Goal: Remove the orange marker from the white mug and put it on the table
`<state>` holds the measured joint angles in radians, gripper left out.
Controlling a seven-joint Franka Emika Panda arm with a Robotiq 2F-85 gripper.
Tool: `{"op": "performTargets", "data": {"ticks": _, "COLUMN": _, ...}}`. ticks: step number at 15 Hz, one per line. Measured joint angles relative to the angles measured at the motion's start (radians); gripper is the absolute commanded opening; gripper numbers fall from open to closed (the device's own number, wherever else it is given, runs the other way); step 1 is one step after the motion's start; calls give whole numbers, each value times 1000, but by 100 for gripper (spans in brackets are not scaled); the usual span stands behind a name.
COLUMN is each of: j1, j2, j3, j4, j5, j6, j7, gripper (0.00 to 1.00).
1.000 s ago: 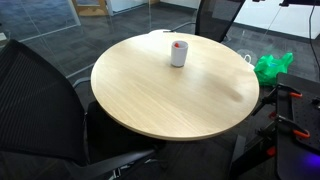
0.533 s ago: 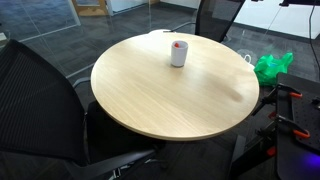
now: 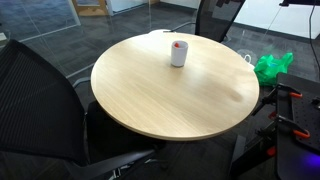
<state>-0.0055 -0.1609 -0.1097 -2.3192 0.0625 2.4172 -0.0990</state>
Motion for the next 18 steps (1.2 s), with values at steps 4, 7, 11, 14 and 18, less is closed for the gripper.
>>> {"op": "performTargets", "data": {"ticks": 4, "j1": -16, "j2": 144, "j3": 25, "j4": 58, "j5": -125, "j6": 131, "j7": 213, "gripper": 100}}
{"op": "performTargets", "data": {"ticks": 7, "j1": -25, "j2": 249, "j3": 22, "j4": 116, "j5": -197, "j6": 182, "j7": 355, "gripper": 100}}
{"op": "performTargets", "data": {"ticks": 11, "j1": -24, "j2": 358, "j3": 13, "j4": 183, "j5": -228, "j6": 207, "j7": 443, "gripper": 100}}
{"op": "performTargets", "data": {"ticks": 14, "j1": -24, "j2": 370, "j3": 12, "j4": 198, "j5": -228, "j6": 208, "j7": 444, "gripper": 100}}
{"op": "performTargets", "data": {"ticks": 18, "j1": -24, "j2": 372, "j3": 12, "j4": 201, "j5": -228, "j6": 207, "j7": 443, "gripper": 100}}
